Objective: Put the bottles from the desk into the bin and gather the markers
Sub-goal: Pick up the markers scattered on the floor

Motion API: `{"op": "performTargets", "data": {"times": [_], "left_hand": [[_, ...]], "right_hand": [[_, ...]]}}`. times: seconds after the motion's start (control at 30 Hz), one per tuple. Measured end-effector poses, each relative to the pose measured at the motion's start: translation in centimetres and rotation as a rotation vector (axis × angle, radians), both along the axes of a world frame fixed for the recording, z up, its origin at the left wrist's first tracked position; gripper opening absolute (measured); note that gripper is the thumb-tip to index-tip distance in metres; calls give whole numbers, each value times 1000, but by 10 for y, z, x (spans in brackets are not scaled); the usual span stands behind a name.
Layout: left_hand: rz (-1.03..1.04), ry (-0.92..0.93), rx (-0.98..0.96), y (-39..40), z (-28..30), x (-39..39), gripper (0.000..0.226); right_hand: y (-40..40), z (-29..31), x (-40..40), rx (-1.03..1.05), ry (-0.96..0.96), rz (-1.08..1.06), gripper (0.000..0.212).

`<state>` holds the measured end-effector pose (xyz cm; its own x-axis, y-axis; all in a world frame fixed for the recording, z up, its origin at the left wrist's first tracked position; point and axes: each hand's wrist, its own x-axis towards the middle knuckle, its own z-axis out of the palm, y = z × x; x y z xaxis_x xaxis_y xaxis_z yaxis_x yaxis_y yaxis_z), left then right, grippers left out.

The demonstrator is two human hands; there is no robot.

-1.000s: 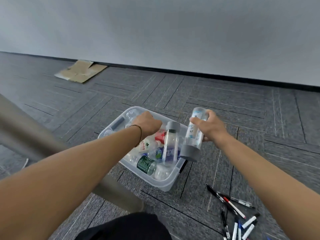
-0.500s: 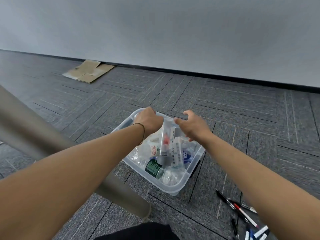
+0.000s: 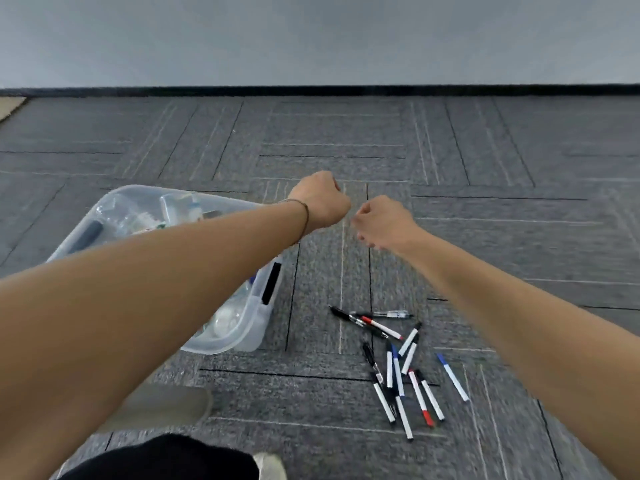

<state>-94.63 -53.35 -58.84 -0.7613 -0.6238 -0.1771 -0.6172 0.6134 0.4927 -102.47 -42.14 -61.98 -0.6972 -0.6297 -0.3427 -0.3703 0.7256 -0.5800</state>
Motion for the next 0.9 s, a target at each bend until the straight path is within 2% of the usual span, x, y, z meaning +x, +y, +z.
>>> {"op": "performTargets", "data": {"times": [0.17, 0.23, 0.37, 0.47, 0.53, 0.73, 0.8, 0.9], "left_hand": [[-117, -131, 37, 32, -53, -28, 11], [-161, -180, 22, 43, -85, -24, 14], [-390, -359, -76, 64, -149, 4, 14], [-564, -465, -155, 71, -187, 24, 22], [-634, -498, -176, 78, -204, 33, 28], [-758, -408, -448, 93, -233, 46, 43], [-746, -358, -448, 92, -231, 48, 39], [-692, -300, -320, 82, -219, 54, 21]], "right_hand": [[48, -43, -18, 40, -37, -77, 33], [66, -64, -17, 69, -39, -85, 26], [98, -104, -16, 185, -95, -99, 22], [113, -124, -16, 193, -139, -128, 21], [117, -133, -17, 185, -137, -145, 28], [118, -155, -14, 209, -47, -56, 28], [117, -161, -11, 229, -3, -15, 29], [113, -168, -10, 263, 94, 43, 21]]}}
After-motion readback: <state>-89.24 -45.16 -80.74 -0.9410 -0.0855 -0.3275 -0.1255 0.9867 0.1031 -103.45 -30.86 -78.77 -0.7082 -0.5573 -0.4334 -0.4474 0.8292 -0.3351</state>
